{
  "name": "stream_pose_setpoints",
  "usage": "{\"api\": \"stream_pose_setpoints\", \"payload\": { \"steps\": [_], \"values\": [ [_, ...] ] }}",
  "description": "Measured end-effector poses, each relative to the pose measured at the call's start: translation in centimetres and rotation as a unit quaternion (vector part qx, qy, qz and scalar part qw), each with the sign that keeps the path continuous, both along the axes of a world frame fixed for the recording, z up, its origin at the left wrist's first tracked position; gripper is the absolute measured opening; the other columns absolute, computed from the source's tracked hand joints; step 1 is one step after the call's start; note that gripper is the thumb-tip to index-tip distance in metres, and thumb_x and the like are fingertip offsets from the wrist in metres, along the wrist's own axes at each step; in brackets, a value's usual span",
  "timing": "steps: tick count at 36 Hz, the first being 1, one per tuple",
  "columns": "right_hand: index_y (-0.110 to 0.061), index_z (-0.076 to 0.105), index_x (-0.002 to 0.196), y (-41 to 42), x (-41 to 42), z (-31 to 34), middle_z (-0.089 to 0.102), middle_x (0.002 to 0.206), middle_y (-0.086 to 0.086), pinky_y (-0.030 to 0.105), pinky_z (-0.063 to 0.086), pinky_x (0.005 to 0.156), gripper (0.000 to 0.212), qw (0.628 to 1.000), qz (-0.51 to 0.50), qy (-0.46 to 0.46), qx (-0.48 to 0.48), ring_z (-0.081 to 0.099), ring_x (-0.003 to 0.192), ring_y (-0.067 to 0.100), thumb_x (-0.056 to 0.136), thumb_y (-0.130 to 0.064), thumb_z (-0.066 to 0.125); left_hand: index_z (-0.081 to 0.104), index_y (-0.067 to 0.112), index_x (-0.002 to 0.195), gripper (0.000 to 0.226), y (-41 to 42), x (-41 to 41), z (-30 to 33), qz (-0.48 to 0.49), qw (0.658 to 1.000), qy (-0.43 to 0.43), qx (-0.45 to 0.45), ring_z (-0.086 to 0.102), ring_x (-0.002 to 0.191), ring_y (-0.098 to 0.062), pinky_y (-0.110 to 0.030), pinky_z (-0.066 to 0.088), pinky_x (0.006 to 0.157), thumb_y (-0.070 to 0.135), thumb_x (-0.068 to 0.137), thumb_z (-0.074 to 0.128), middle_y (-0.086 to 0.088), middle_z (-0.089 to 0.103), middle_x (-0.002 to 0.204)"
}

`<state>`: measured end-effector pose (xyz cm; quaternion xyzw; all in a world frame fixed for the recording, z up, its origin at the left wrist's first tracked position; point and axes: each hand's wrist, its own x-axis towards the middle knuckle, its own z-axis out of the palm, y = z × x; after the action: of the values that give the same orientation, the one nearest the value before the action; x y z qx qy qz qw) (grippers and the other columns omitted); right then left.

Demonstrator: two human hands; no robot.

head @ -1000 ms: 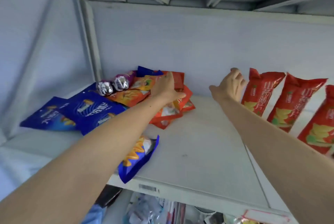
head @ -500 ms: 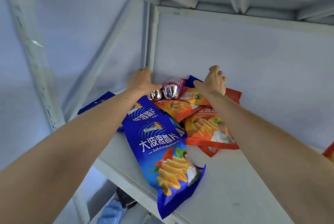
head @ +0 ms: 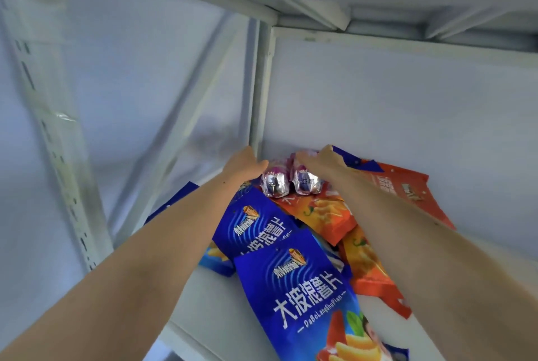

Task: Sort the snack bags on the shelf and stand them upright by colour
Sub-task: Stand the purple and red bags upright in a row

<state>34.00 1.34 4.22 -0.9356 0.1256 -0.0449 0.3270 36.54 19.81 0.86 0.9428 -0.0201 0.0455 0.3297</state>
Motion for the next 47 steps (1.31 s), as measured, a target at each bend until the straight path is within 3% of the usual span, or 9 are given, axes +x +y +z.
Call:
{"api": "stream_pose_setpoints", "payload": {
  "steps": [7, 13, 16, 20, 26, 29, 35, 43, 47],
  "values": [
    [-0.008, 0.032, 0.150, 1.3, 0.9, 0.1, 0.030, 0.155, 0.014, 0.038, 0.038, 0.106, 0.085, 0.994, -0.010, 0.064, -0.086, 0.038, 0.137, 0.033, 0.086, -0.059, 0.055, 0.056, 0.002, 0.123, 0.065, -1.2, 2.0, -0.7, -0.035, 0.995, 0.093, 0.007, 0.064, 0.092, -0.026, -0.036, 0.055, 0.080, 0.058, 0.099, 0.034, -0.015, 0.064, 0.117],
    [-0.001, 0.028, 0.148, 1.0, 0.6, 0.2, 0.055, 0.124, 0.010, 0.028, 0.044, 0.062, 0.085, 0.998, -0.055, 0.014, 0.026, 0.053, 0.075, 0.015, 0.083, -0.043, 0.061, 0.052, 0.004, 0.101, 0.050, -1.9, 3.0, -1.0, -0.054, 0.981, 0.149, -0.115, 0.067, 0.083, -0.029, -0.039, 0.058, 0.076, 0.053, 0.093, 0.053, -0.014, 0.065, 0.098],
    [0.000, 0.026, 0.146, 0.1, 0.2, 0.5, 0.056, 0.101, 0.005, 0.026, 0.038, 0.049, 0.085, 0.995, -0.068, -0.033, 0.071, 0.051, 0.068, 0.011, 0.083, -0.036, 0.068, 0.056, 0.004, 0.088, 0.032, -1.9, 3.2, -0.1, -0.056, 0.982, 0.114, -0.142, 0.068, 0.089, -0.031, -0.044, 0.058, 0.083, 0.035, 0.089, 0.066, -0.015, 0.067, 0.095],
    [-0.006, 0.028, 0.142, -1.7, -1.9, 1.5, 0.049, 0.094, -0.001, 0.026, 0.040, 0.053, 0.079, 0.986, -0.062, -0.090, 0.124, 0.051, 0.074, 0.010, 0.080, -0.021, 0.075, 0.055, 0.002, 0.089, 0.022, -2.0, 3.0, 1.5, -0.035, 0.990, 0.015, -0.136, 0.060, 0.073, -0.022, -0.032, 0.050, 0.065, 0.023, 0.089, 0.062, -0.012, 0.065, 0.090],
    [-0.014, 0.031, 0.143, -5.6, -6.0, 2.1, 0.056, 0.124, 0.003, 0.036, 0.055, 0.084, 0.082, 0.964, -0.088, -0.198, 0.153, 0.060, 0.107, 0.021, 0.076, -0.020, 0.079, 0.039, 0.007, 0.136, 0.054, -5.7, 1.5, 3.6, -0.003, 0.974, -0.107, -0.201, 0.060, 0.112, -0.031, -0.032, 0.049, 0.077, 0.036, 0.094, 0.057, -0.015, 0.052, 0.130],
    [-0.017, 0.033, 0.141, -9.0, -8.6, 1.6, 0.053, 0.127, 0.002, 0.031, 0.053, 0.081, 0.078, 0.954, -0.114, -0.242, 0.138, 0.058, 0.112, 0.018, 0.078, -0.023, 0.078, 0.028, 0.011, 0.146, 0.071, -9.5, -0.7, 4.6, -0.057, 0.961, -0.120, -0.243, 0.054, 0.120, -0.028, -0.028, 0.047, 0.082, 0.036, 0.090, 0.065, -0.012, 0.045, 0.138],
    [-0.017, 0.034, 0.142, -17.0, -16.3, -0.1, 0.052, 0.127, 0.003, 0.039, 0.053, 0.095, 0.083, 0.932, -0.188, -0.288, 0.115, 0.057, 0.111, 0.019, 0.072, -0.012, 0.077, 0.025, 0.021, 0.147, 0.088, -18.1, -6.7, 4.1, -0.158, 0.937, -0.038, -0.309, 0.060, 0.113, -0.025, -0.044, 0.050, 0.098, 0.036, 0.078, 0.077, -0.004, 0.057, 0.133],
    [-0.015, 0.042, 0.139, -26.0, -30.6, -2.5, 0.049, 0.124, 0.004, 0.033, 0.051, 0.095, 0.089, 0.921, -0.235, -0.306, 0.055, 0.056, 0.112, 0.018, 0.062, -0.016, 0.088, 0.035, 0.016, 0.143, 0.098, -30.3, -18.7, 2.1, -0.308, 0.899, -0.007, -0.311, 0.054, 0.102, -0.010, -0.023, 0.042, 0.083, 0.015, 0.062, 0.091, 0.006, 0.056, 0.119],
    [-0.016, 0.038, 0.140, -29.6, -37.3, -3.9, 0.044, 0.126, 0.002, 0.028, 0.045, 0.096, 0.095, 0.915, -0.262, -0.304, 0.031, 0.049, 0.113, 0.014, 0.061, -0.019, 0.090, 0.052, 0.016, 0.116, 0.073, -35.1, -24.2, 0.1, -0.377, 0.875, -0.004, -0.305, 0.064, 0.092, -0.008, -0.025, 0.052, 0.084, 0.010, 0.057, 0.093, 0.006, 0.065, 0.102]
  ]
}}
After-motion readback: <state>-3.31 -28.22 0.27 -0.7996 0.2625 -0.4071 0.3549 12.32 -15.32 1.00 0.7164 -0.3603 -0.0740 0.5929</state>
